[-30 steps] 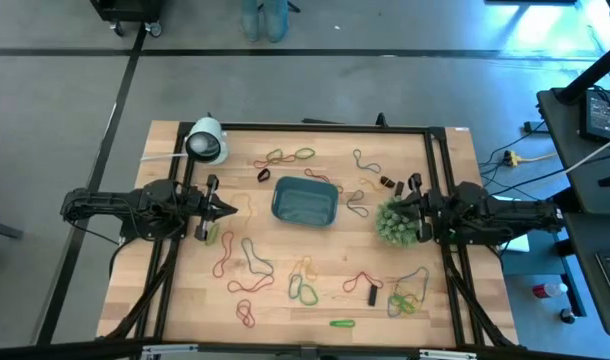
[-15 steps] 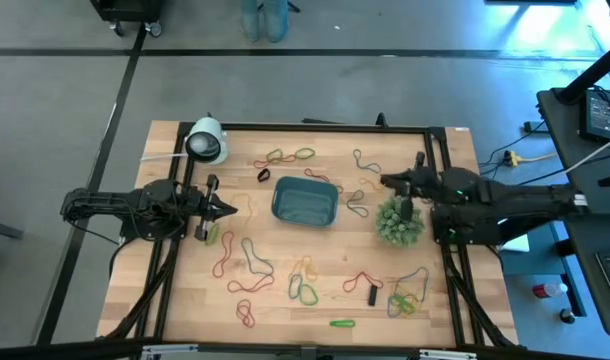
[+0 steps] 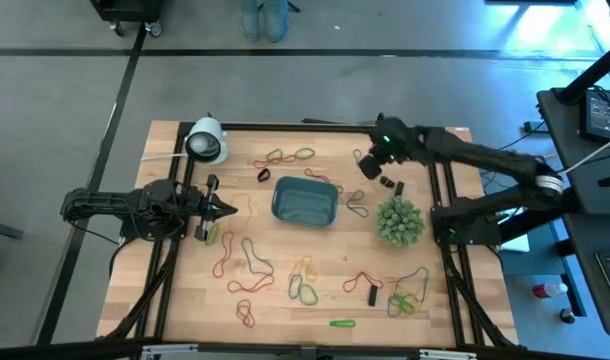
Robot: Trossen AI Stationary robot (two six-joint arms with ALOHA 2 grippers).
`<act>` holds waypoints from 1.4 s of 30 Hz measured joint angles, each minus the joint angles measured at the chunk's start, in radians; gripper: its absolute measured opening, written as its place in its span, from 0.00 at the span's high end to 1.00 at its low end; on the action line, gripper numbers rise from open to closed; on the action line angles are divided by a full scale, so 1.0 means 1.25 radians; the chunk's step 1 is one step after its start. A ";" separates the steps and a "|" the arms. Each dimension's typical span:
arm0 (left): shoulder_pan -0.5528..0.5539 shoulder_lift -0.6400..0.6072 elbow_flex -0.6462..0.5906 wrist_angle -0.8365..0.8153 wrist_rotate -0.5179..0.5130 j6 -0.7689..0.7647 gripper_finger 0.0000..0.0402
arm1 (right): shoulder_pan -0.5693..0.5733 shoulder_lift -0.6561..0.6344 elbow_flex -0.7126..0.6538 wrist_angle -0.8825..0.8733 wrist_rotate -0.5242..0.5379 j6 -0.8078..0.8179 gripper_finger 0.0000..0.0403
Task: Pick and place rubber bands into bin
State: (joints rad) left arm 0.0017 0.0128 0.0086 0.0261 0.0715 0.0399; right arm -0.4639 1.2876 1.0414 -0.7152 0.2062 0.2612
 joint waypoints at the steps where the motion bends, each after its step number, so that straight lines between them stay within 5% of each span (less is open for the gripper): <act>1: 0.000 0.000 0.000 0.000 0.000 0.000 0.99 | -0.023 0.033 0.017 -0.012 -0.028 -0.002 0.97; 13: 0.000 0.000 0.000 0.000 0.000 0.000 0.98 | -0.159 0.339 0.064 -0.083 -0.061 -0.008 0.75; 29: 0.000 0.000 0.000 0.000 0.000 0.000 0.98 | -0.215 0.473 0.067 -0.066 -0.070 -0.032 0.71; 33: 0.000 0.000 0.000 0.000 0.000 0.000 0.99 | -0.234 0.483 0.068 -0.064 -0.090 -0.054 0.77; 38: 0.000 0.000 0.000 0.000 0.000 0.000 0.99 | -0.248 0.488 0.068 -0.059 -0.127 -0.068 0.97; 42: 0.000 0.000 0.000 0.000 0.000 0.000 0.98 | -0.247 0.479 0.067 -0.067 -0.126 -0.069 0.98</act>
State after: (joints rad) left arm 0.0013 0.0128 0.0082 0.0261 0.0713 0.0397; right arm -0.7727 1.8860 1.1252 -0.7995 0.0489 0.1743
